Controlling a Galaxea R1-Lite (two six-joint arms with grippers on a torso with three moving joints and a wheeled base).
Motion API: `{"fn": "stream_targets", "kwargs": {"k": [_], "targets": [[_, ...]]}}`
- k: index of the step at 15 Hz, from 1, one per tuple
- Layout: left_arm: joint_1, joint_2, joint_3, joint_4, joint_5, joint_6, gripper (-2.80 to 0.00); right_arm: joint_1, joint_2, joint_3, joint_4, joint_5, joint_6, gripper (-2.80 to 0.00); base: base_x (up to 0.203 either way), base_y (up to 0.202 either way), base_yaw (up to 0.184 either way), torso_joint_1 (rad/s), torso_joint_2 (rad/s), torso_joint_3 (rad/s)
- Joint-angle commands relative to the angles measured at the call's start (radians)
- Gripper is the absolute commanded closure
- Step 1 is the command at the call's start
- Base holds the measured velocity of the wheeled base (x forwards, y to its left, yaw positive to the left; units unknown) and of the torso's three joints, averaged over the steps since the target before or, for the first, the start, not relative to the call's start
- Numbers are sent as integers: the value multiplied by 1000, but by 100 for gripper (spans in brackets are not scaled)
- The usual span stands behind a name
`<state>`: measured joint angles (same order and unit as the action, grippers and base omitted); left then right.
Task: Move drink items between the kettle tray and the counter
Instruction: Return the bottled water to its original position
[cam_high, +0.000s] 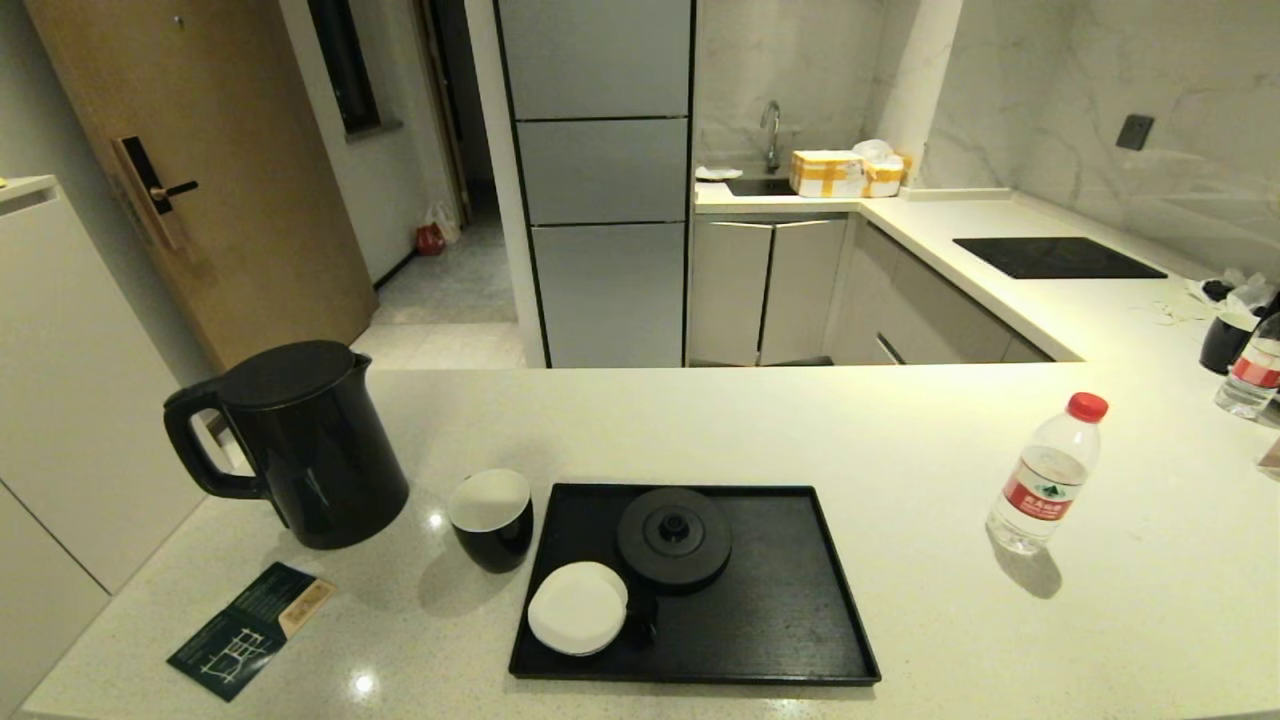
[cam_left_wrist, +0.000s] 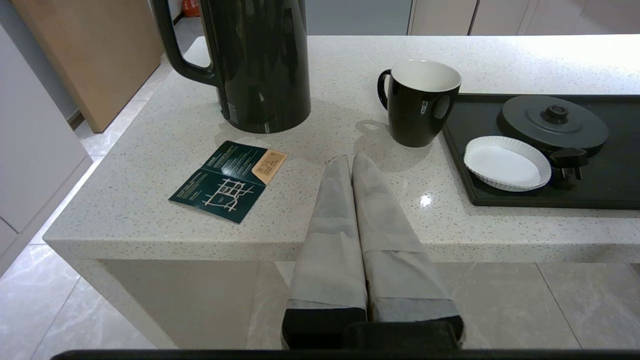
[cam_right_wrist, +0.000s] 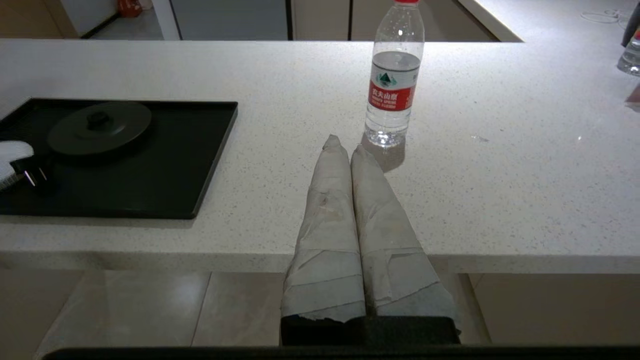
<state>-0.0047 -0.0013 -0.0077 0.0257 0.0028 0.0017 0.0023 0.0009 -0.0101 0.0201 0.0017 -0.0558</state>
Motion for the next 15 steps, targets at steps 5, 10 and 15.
{"fn": "stream_targets", "kwargs": {"k": [5, 10, 15], "targets": [[0, 1, -1, 0, 0, 0, 0, 0, 278, -409, 173, -4, 122, 0, 0, 0, 0, 0, 0, 0], [0, 1, 0, 0, 0, 0, 0, -5, 754, -528, 409, -12, 193, 0, 0, 0, 0, 0, 0, 0], [0, 1, 0, 0, 0, 0, 0, -116, 1348, -352, -239, -23, 205, 0, 0, 0, 0, 0, 0, 0]]}}
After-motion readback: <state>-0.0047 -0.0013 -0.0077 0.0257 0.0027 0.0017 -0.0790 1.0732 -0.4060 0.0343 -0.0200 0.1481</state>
